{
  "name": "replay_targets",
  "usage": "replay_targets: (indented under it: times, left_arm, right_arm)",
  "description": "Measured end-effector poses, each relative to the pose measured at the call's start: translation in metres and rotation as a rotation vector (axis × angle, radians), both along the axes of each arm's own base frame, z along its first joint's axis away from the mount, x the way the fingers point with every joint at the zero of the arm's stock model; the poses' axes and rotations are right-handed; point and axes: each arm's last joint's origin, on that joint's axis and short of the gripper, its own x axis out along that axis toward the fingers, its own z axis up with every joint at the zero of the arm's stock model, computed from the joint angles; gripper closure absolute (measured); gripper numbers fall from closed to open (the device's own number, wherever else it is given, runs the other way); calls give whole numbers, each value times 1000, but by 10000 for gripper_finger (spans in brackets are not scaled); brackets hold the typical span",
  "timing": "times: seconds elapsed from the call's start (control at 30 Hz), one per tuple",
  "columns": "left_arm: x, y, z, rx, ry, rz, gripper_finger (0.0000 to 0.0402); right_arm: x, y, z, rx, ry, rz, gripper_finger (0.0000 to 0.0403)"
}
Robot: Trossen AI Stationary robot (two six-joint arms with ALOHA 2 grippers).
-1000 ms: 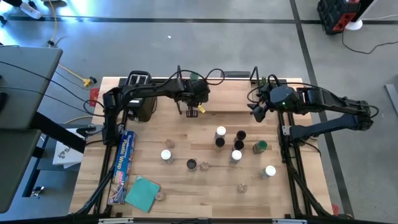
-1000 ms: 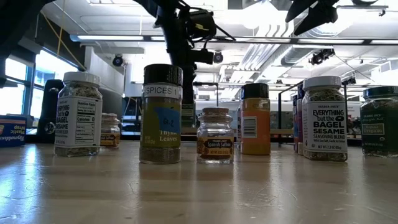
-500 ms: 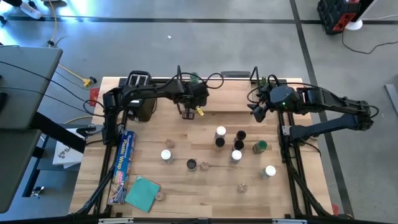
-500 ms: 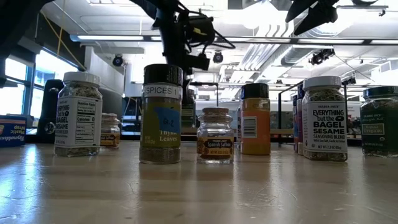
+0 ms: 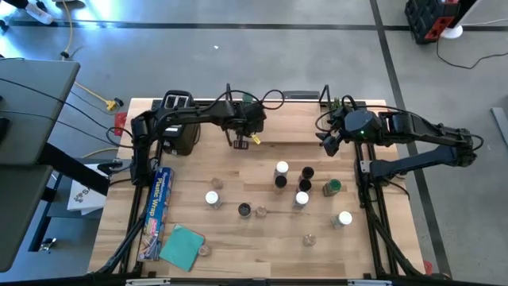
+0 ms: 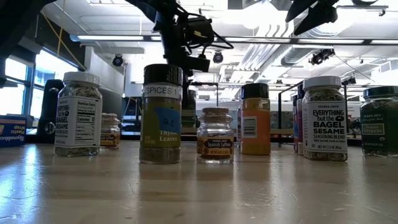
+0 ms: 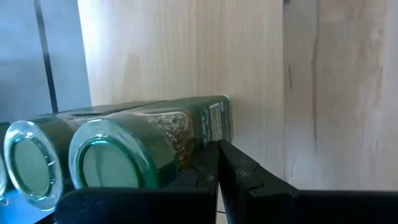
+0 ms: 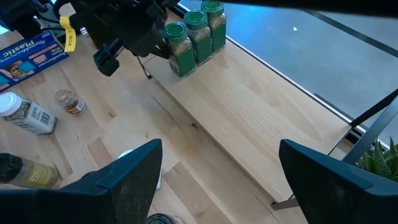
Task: Shelf spices
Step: Put the left green seasoning bottle on the shelf aligned with the other green seasoning bottles
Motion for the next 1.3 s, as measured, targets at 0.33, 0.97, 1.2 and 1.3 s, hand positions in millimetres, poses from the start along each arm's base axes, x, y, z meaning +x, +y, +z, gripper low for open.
replay_targets:
  times: [0.33, 0.97, 1.2, 1.3]
  left_arm:
    - [-3, 8, 0, 11, 1, 34, 401]
    - [9, -5, -7, -111, -129, 169, 401]
    - [13, -2, -10, -116, -187, 247, 401]
    - [15, 0, -8, -95, -218, 253, 401]
  right_arm:
    - [0, 0, 0, 4, -3, -4, 85]
    - [0, 0, 0, 11, -7, -8, 85]
    - [0, 0, 0, 16, -8, -6, 85]
    - [0, 0, 0, 16, -7, -6, 85]
